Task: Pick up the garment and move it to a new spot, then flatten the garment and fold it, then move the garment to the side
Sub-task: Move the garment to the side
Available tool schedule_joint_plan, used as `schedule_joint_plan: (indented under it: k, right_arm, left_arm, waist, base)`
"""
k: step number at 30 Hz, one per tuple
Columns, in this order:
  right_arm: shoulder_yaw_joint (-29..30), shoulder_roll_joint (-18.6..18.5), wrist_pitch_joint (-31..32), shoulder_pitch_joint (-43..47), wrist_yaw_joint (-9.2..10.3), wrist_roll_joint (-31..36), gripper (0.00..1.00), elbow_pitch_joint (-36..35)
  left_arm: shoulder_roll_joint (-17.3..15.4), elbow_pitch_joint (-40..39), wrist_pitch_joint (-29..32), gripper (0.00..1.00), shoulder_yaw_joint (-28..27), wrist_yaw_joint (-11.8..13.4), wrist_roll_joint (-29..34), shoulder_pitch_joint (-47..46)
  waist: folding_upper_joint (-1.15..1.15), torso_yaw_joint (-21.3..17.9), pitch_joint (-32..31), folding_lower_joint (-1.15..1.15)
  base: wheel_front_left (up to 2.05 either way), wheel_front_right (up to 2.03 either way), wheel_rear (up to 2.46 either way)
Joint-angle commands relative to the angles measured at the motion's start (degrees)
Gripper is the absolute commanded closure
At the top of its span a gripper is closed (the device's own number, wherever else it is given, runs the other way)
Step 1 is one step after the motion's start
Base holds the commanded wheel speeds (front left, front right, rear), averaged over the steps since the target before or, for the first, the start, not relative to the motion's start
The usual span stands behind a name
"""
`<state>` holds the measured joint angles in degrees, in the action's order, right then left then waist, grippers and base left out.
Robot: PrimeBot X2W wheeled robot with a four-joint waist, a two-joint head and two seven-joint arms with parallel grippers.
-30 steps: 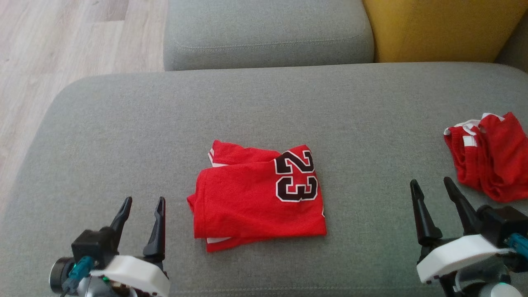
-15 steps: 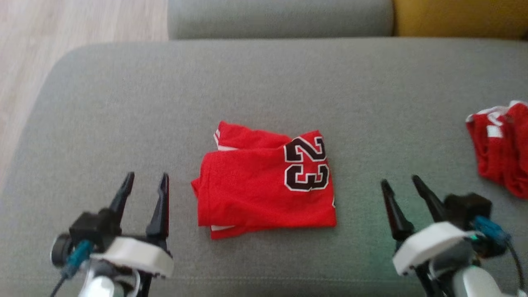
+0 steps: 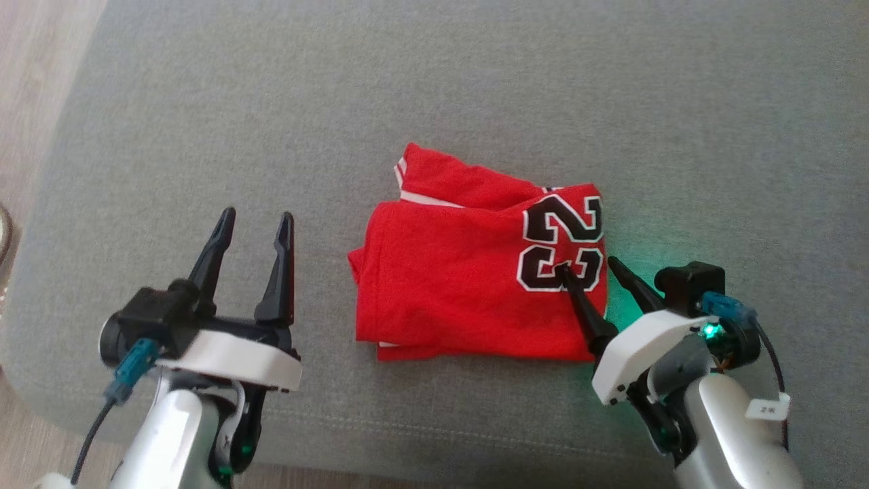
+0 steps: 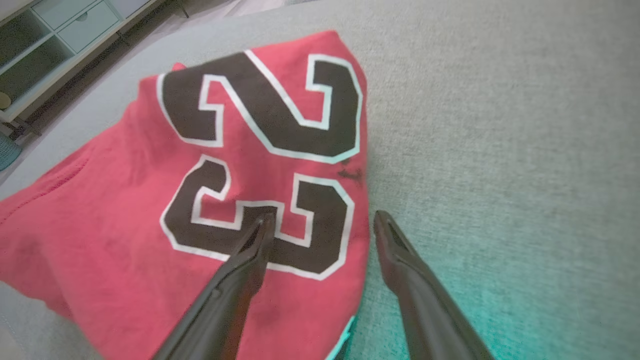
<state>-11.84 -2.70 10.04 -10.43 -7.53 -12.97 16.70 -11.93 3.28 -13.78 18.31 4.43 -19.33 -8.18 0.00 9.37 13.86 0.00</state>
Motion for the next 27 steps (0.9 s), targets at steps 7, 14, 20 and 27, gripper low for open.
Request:
schedule_joint_plan:
  k: [7, 14, 20, 27]
  right_arm:
    - [-1.3, -0.2, 0.1, -5.3, 0.04, -1.6, 1.00, 4.9]
    - [-1.5, -0.6, -0.9, -7.6, 0.04, -2.2, 1.00, 5.8]
    - [-0.9, -2.8, -1.2, -8.7, 0.04, -1.0, 1.00, 2.4]
    - [5.6, -8.1, 0.4, -9.2, 0.04, 0.8, 1.00, -5.2]
  left_arm:
    - [0.1, -0.3, -1.1, 0.00, -2.5, -0.8, 0.7, -3.6]
    - [0.0, -0.5, -1.2, 0.00, -3.3, -1.4, 1.4, -4.2]
    - [-0.9, -1.6, -1.2, 0.00, -4.3, -1.7, 2.1, -4.1]
    - [-2.5, -3.5, -1.0, 0.00, -4.6, -1.7, 3.0, -4.5]
  waist:
    - [0.00, 0.3, 2.0, 0.00]
    - [0.00, -2.6, 3.0, 0.00]
    - [0.00, -7.2, 4.0, 0.00]
    - [0.00, -13.9, 5.5, 0.00]
  base:
    - [0.00, 0.00, 0.00]
    - [0.00, 0.00, 0.00]
    - [0.00, 0.00, 0.00]
    - [0.00, 0.00, 0.00]
